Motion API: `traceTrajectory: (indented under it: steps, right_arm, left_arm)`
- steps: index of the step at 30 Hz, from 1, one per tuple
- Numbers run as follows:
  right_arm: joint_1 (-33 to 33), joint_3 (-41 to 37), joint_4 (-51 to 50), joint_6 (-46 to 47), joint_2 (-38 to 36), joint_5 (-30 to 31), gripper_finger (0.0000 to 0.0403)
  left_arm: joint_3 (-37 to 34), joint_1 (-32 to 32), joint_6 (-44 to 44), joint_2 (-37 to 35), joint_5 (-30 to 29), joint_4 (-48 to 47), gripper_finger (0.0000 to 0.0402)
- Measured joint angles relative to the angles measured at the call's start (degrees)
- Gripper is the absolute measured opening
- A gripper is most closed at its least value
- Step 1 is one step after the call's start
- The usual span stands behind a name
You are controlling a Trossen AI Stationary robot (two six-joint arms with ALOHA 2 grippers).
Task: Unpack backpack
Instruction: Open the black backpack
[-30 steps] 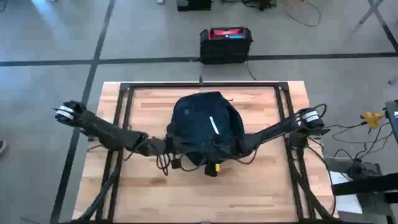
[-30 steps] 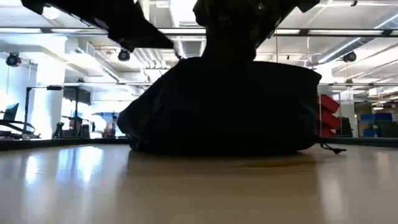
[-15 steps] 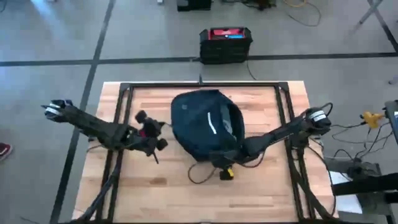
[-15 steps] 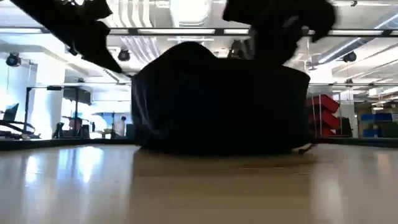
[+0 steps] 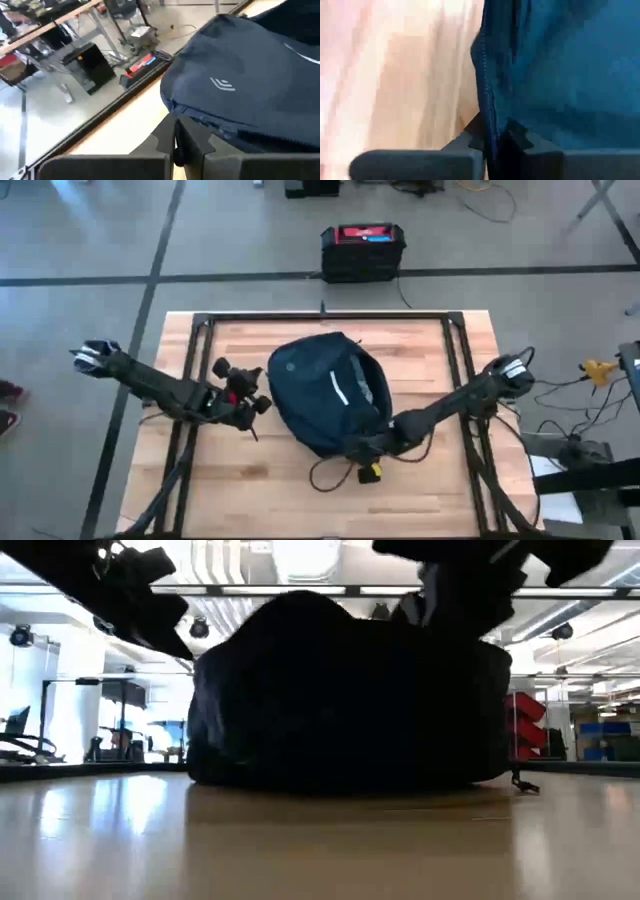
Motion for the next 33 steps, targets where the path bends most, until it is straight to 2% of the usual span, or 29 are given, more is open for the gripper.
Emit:
traceTrajectory:
  steps: [4,6,10,12,16,19,23,29,33]
  right_arm:
    - [-0.5,0.0,0.6,-0.7,0.0,0.3,0.0092]
    - [-0.7,0.0,0.7,-0.7,0.0,0.7,0.0114]
    - [-0.9,0.0,2.4,-0.7,0.0,0.9,0.0145]
    - [-0.9,0.0,4.4,-0.9,0.0,1.1,0.0155]
    - [-1.4,0.0,8.6,-2.2,0.0,1.1,0.0165]
    - [-1.8,0.0,9.3,-2.7,0.0,1.2,0.0167]
    - [-2.7,0.0,9.4,-3.4,0.0,1.2,0.0167]
    - [-3.6,0.0,9.4,-4.0,0.0,1.2,0.0167]
    - [-3.5,0.0,9.4,-4.6,0.0,1.2,0.0167]
  left_arm:
    - [0.1,-0.1,6.6,1.0,6.7,5.2,0.0063]
    - [1.3,-0.1,10.5,1.3,13.4,6.5,0.0097]
    - [4.5,-0.6,15.6,1.3,31.8,6.5,0.0168]
    - [6.5,-1.5,16.7,1.2,36.1,6.5,0.0199]
    - [9.3,-4.7,20.4,1.2,34.0,8.2,0.0242]
    - [8.7,-7.7,26.6,2.4,33.1,15.8,0.0258]
    - [7.4,-9.7,32.2,7.2,34.9,25.6,0.0262]
    - [7.4,-9.3,36.3,17.5,35.9,37.1,0.0259]
    - [9.1,-8.2,36.7,21.7,36.5,38.7,0.0259]
